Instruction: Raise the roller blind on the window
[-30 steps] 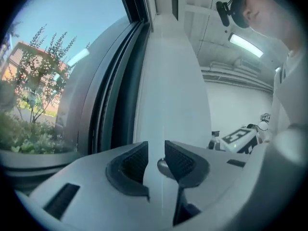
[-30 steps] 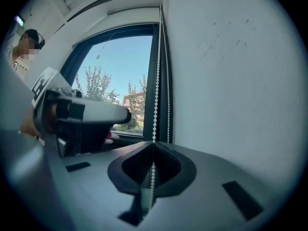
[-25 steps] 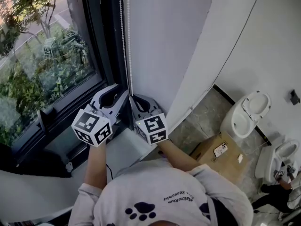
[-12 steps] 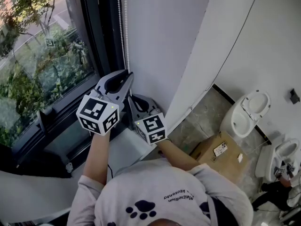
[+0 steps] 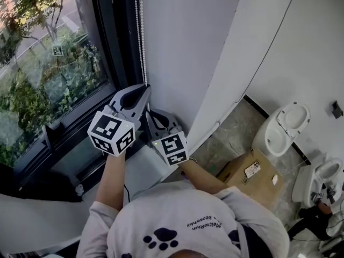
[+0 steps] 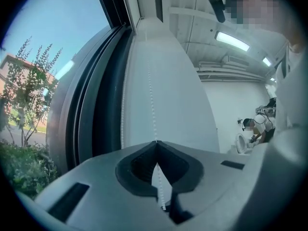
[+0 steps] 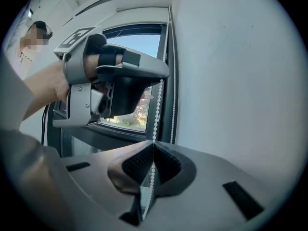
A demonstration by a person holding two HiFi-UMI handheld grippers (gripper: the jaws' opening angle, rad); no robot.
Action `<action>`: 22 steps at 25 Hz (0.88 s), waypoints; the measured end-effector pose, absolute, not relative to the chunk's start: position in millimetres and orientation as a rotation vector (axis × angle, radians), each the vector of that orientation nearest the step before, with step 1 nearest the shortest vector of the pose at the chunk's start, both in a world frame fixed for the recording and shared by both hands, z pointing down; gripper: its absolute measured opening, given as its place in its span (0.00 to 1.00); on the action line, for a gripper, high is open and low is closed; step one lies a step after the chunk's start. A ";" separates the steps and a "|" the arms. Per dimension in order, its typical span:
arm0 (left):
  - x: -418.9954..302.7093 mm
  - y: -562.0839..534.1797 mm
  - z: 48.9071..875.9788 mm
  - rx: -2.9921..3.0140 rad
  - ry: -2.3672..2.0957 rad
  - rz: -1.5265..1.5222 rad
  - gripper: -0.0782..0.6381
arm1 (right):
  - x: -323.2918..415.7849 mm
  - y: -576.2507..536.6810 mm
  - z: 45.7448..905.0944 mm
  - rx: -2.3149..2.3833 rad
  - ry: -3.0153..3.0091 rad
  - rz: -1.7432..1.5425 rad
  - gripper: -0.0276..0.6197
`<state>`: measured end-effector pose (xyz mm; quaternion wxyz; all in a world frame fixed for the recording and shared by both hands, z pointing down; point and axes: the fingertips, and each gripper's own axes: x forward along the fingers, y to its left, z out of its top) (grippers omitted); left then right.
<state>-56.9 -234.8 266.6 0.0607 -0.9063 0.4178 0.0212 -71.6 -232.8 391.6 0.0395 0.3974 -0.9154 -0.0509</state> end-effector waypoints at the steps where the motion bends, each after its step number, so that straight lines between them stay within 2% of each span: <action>1: -56.8 -234.9 272.6 -2.745 1.270 0.052 0.12 | -71.7 -232.8 397.9 1.212 -2.800 -0.132 0.06; 22: -57.1 -238.1 370.4 -2.871 1.362 -0.020 0.12 | -69.6 -232.6 493.7 1.115 -2.665 0.070 0.06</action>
